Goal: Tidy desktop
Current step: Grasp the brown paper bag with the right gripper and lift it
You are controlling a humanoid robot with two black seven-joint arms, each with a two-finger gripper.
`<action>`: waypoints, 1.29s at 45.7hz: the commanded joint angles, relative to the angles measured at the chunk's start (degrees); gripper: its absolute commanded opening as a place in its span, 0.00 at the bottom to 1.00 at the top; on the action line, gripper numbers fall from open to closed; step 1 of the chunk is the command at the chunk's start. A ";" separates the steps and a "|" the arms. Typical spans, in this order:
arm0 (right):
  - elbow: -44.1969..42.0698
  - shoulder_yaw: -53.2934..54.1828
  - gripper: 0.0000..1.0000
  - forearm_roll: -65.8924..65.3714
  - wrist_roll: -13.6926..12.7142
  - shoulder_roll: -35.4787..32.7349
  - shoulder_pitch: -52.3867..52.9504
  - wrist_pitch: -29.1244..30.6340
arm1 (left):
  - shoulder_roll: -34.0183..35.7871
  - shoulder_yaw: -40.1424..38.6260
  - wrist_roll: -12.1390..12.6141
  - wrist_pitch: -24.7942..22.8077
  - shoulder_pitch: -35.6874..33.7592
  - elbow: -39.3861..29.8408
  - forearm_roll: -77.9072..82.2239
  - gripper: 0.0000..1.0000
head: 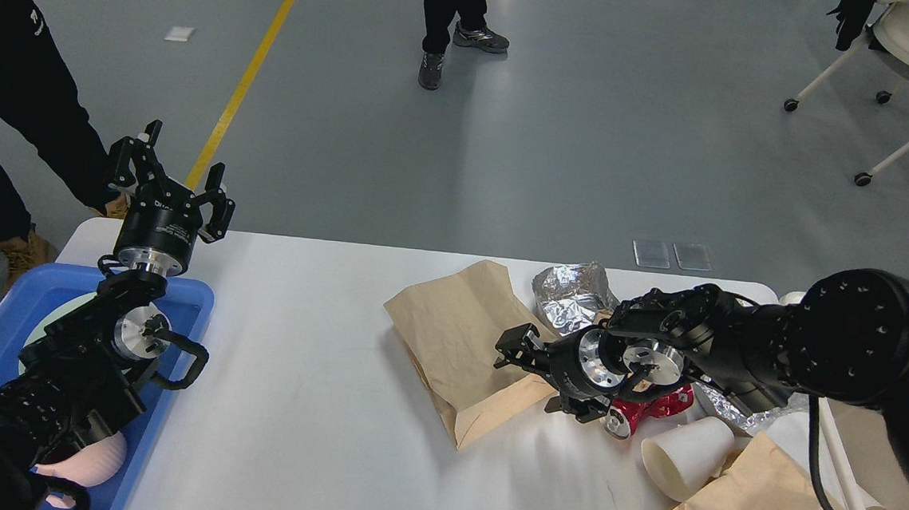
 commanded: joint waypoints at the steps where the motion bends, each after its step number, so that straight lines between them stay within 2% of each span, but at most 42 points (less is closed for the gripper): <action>1: -1.15 -0.01 0.79 -0.19 0.01 0.60 -1.30 -0.71 | 0.00 0.00 0.00 0.00 0.01 0.00 0.05 0.96; 3: -0.98 -0.01 0.60 -0.45 0.01 0.60 -1.30 -0.71 | 0.00 0.00 0.00 0.00 0.01 0.00 -0.04 0.96; 4: -0.80 -0.09 0.41 -0.54 -0.08 0.69 -1.22 -0.45 | 0.00 0.00 0.00 0.00 0.01 0.00 -0.04 0.96; 9: -0.19 0.26 0.00 -0.63 -0.08 0.60 -0.43 0.25 | 0.00 0.00 0.00 0.00 0.01 0.00 -0.04 0.96; 24: 3.59 0.26 0.00 -0.54 -0.08 -1.68 2.56 0.78 | 0.00 0.00 0.00 0.00 0.01 0.00 -0.04 0.96; 37: 16.76 1.05 0.00 -1.24 0.01 -11.43 14.07 1.65 | 0.00 0.00 0.00 0.00 0.01 0.00 0.05 0.96; 47: 24.33 0.96 0.00 -1.33 0.01 -21.54 27.25 10.88 | 0.00 0.00 0.00 0.00 0.01 0.00 0.05 0.96; 59: 25.65 0.08 0.00 -2.73 0.01 -32.61 42.10 23.01 | 0.00 0.00 0.00 0.00 0.01 0.00 0.05 0.96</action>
